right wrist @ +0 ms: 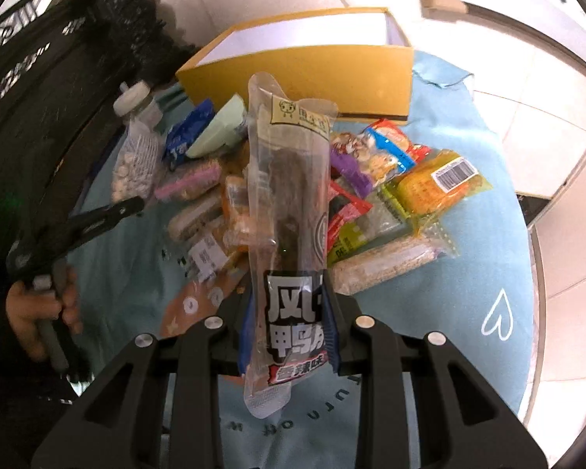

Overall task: Organize snacks
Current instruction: 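Lift both packs and drop them into the yellow box, then grasp the orange-label bread bar with the left tool while the right tool grasps the yellow cake pack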

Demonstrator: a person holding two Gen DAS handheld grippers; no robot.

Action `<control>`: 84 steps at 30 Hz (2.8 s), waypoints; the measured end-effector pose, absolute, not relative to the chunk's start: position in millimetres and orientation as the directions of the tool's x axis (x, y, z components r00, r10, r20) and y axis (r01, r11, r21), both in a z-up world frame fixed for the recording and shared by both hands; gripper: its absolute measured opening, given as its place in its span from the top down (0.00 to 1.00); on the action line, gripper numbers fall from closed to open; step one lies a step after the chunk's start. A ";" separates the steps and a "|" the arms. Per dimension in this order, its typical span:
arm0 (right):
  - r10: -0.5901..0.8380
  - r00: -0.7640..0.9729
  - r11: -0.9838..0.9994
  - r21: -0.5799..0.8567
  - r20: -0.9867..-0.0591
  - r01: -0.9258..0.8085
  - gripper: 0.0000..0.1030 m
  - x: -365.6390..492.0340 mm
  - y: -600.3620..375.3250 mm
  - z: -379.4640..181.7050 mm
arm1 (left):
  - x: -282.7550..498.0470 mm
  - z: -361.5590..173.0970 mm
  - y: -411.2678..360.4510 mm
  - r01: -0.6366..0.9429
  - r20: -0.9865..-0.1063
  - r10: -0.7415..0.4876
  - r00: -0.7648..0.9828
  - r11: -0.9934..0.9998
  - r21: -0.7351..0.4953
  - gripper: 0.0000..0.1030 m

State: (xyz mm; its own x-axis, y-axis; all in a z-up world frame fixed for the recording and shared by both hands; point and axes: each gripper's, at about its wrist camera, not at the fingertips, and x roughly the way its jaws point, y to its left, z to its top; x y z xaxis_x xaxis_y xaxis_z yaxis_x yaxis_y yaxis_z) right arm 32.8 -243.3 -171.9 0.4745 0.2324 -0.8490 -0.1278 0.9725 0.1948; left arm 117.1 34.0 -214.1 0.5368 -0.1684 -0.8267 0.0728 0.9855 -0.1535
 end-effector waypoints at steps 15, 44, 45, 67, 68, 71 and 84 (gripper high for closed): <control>0.249 0.449 0.958 0.151 -0.858 -0.242 0.71 42.2 -257.0 -162.6 | 141.0 -209.6 24.7 0.034 -0.804 -0.143 0.578 0.988 -0.151 0.79; 0.340 0.624 0.939 0.217 -0.704 -0.267 0.71 135.5 -268.7 -39.5 | 147.3 -33.7 -59.4 0.322 -0.594 -0.380 0.709 0.924 -0.206 0.79; 0.335 0.633 0.941 0.213 -0.698 -0.263 0.71 148.2 -270.4 -32.5 | 159.5 -26.9 -65.4 0.323 -0.588 -0.374 0.717 0.926 -0.196 0.79; 0.218 0.590 0.975 0.195 -0.777 -0.104 0.43 259.0 -307.0 -66.1 | 281.4 -54.7 -68.3 0.155 -0.662 -0.184 0.727 0.983 -0.102 0.15; 0.218 0.589 0.975 0.193 -0.778 -0.106 0.43 250.5 -308.6 -69.2 | 269.6 -57.3 -66.6 0.165 -0.660 -0.184 0.729 0.982 -0.091 0.14; 0.211 0.567 0.977 0.188 -0.797 -0.098 0.43 213.5 -315.0 -86.0 | 228.0 -73.5 -56.4 0.179 -0.665 -0.195 0.721 0.979 -0.094 0.07; 0.083 0.417 0.981 0.147 -0.905 0.124 0.37 102.3 -345.8 -201.0 | 99.3 -197.4 -34.0 0.206 -0.826 -0.211 0.523 0.972 -0.118 0.02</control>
